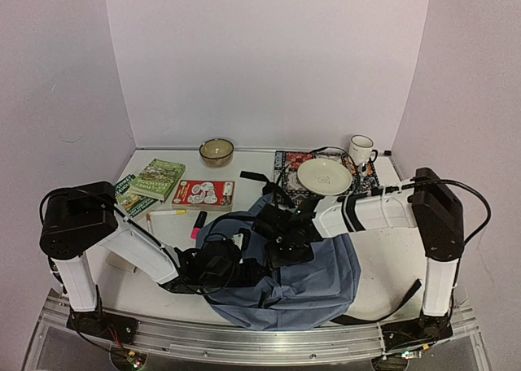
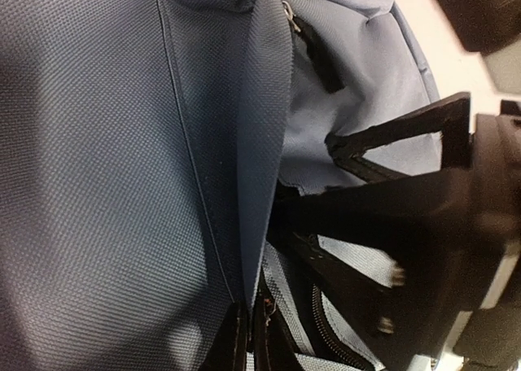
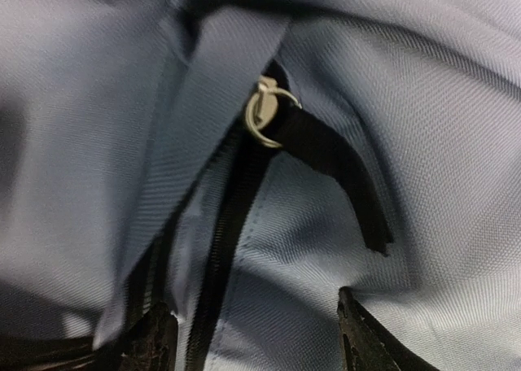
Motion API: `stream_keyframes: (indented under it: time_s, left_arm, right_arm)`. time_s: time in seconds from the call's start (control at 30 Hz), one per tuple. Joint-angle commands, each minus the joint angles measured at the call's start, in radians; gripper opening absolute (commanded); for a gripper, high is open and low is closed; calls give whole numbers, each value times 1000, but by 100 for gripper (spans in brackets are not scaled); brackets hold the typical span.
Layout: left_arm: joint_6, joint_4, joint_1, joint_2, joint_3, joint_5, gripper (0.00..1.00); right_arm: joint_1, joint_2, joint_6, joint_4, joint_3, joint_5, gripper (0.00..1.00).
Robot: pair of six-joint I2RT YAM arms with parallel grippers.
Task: Pack the student bag
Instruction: Pick up the student bag from the upper front pocket.
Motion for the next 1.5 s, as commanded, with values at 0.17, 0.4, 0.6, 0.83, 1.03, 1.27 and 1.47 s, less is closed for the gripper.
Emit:
stream_keyframes:
  time_s: [0.17, 0.4, 0.6, 0.83, 1.03, 1.27, 1.47]
  left_arm:
    - [-28, -11, 5, 7, -2, -2, 5]
    - [-25, -11, 4, 3, 6, 11, 4]
    - [-26, -11, 4, -5, 19, 30, 4]
    - [-31, -11, -9, -4, 64, 61, 4]
    - [-42, -11, -20, -13, 99, 72, 6]
    - [-47, -11, -31, 1, 146, 59, 11]
    - [-14, -11, -29, -39, 128, 19, 29]
  right_arm:
    - [23, 52, 38, -178, 43, 96, 56]
    - [38, -22, 37, -231, 56, 128, 33]
    - [38, -68, 52, -281, 57, 168, 18]
    - [38, -114, 57, -320, 53, 206, 0]
    - [38, -153, 35, -345, 63, 214, 0]
    - [38, -234, 24, -377, 72, 253, 0]
    - [38, -277, 44, -381, 37, 301, 0]
